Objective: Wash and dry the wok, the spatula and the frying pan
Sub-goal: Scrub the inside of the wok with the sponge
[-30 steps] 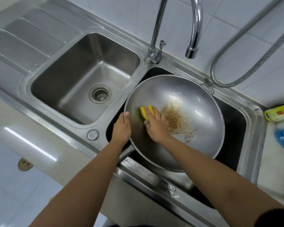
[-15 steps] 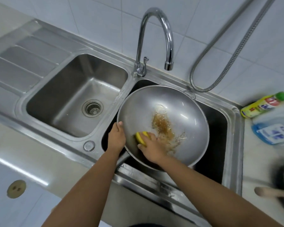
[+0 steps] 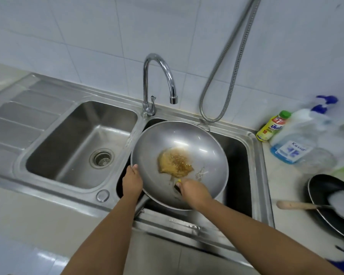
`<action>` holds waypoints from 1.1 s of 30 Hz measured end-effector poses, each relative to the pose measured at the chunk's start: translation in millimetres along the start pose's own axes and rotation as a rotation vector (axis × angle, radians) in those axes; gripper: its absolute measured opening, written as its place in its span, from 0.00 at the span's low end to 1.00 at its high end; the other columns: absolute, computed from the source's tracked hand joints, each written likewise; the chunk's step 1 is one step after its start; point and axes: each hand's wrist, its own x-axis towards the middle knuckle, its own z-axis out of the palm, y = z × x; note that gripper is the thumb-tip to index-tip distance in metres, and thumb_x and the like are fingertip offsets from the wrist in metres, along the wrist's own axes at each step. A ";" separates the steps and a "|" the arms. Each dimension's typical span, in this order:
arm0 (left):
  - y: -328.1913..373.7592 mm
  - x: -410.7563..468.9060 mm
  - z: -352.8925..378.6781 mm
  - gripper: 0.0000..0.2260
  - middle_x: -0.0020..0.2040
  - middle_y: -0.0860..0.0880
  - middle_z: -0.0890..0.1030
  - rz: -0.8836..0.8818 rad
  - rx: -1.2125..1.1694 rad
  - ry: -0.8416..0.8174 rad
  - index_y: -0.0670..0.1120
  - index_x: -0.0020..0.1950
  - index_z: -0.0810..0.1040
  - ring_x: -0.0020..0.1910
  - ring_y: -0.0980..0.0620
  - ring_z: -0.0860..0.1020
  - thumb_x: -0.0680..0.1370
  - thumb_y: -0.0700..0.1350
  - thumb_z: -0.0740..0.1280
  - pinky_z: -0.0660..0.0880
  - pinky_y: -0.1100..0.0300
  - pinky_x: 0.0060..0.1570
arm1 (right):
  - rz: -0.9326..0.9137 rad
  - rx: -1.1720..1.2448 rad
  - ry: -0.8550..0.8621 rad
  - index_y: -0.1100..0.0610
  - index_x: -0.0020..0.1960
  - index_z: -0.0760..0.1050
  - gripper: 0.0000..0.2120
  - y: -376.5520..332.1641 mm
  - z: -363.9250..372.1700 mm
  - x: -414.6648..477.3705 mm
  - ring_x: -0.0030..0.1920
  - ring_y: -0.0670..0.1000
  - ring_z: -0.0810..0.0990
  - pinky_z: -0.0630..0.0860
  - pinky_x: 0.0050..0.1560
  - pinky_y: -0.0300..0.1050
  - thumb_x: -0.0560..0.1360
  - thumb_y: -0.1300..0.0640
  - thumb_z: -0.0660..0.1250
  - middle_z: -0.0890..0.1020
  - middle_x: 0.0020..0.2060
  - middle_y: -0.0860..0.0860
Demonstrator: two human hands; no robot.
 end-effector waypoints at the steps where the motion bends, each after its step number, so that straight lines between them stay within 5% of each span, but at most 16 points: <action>1: 0.2 -1.0 -0.3 0.22 0.55 0.35 0.77 0.000 -0.005 -0.004 0.35 0.58 0.71 0.52 0.40 0.75 0.84 0.53 0.49 0.66 0.53 0.48 | 0.019 0.005 0.040 0.59 0.53 0.73 0.15 3.0 -6.9 2.6 0.49 0.60 0.80 0.72 0.46 0.49 0.83 0.51 0.52 0.81 0.49 0.59; 9: 4.6 -3.4 0.2 0.19 0.58 0.32 0.76 0.007 0.042 0.015 0.36 0.65 0.68 0.56 0.34 0.75 0.84 0.50 0.51 0.67 0.51 0.48 | 0.168 -0.045 0.241 0.50 0.65 0.72 0.19 48.5 -80.1 25.3 0.57 0.59 0.75 0.72 0.51 0.51 0.81 0.44 0.51 0.75 0.57 0.56; 16: 7.0 -5.9 3.0 0.22 0.65 0.34 0.75 0.061 0.084 0.083 0.48 0.78 0.56 0.62 0.32 0.73 0.84 0.48 0.52 0.69 0.44 0.58 | 0.560 0.180 0.472 0.53 0.69 0.70 0.20 156.2 -112.1 30.4 0.68 0.62 0.65 0.64 0.67 0.54 0.79 0.52 0.55 0.66 0.70 0.60; 21: 3.3 -2.4 6.7 0.22 0.68 0.34 0.72 0.053 0.096 0.091 0.48 0.79 0.55 0.65 0.31 0.70 0.84 0.47 0.52 0.67 0.42 0.62 | 0.865 0.186 0.412 0.56 0.70 0.66 0.18 222.1 -107.7 18.4 0.67 0.66 0.64 0.65 0.66 0.61 0.81 0.56 0.56 0.61 0.69 0.62; 33: -9.1 11.2 12.6 0.21 0.68 0.33 0.72 0.060 0.169 0.126 0.44 0.76 0.61 0.66 0.30 0.70 0.84 0.48 0.54 0.66 0.42 0.64 | 0.718 -0.021 0.364 0.48 0.72 0.63 0.20 251.4 -89.4 29.6 0.71 0.63 0.61 0.54 0.73 0.61 0.81 0.55 0.56 0.66 0.71 0.57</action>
